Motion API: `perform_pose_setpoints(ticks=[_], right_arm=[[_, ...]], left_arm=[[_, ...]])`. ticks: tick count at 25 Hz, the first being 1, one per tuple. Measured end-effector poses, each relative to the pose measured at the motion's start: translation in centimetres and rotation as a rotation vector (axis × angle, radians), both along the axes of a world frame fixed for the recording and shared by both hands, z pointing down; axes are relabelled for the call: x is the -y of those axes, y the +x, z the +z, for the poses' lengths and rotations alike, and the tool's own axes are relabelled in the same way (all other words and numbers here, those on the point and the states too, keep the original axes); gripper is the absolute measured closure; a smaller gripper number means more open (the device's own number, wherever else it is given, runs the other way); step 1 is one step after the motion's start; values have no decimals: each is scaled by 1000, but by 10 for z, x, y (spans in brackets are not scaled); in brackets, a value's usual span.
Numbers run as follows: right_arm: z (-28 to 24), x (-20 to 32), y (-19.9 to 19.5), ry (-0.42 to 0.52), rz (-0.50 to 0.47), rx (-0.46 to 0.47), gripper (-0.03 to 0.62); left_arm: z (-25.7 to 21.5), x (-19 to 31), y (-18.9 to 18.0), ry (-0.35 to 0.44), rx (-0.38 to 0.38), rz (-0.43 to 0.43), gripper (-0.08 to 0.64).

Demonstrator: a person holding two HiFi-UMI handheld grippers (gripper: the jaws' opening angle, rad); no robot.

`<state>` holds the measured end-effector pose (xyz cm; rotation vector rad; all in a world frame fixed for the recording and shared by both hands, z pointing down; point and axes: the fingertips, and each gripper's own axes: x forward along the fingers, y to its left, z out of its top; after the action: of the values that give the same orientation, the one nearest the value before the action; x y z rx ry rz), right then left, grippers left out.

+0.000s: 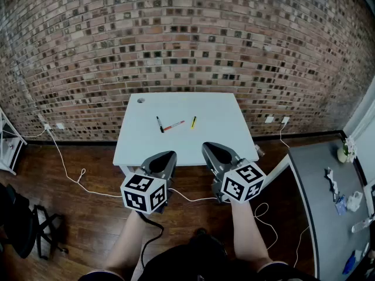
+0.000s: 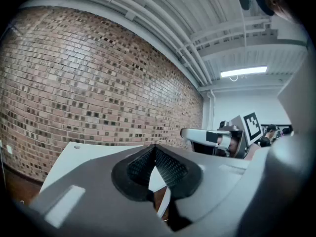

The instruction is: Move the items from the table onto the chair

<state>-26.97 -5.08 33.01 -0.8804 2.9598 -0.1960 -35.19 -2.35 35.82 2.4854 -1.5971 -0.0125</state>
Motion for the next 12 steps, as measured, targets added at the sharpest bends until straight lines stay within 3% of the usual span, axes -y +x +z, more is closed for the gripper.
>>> perform_pose_setpoints(ticks=[12], right_arm=[[5,86,19,17,-80,-47,591]], left_arm=[[3,91,17,-24,32,-106,549]])
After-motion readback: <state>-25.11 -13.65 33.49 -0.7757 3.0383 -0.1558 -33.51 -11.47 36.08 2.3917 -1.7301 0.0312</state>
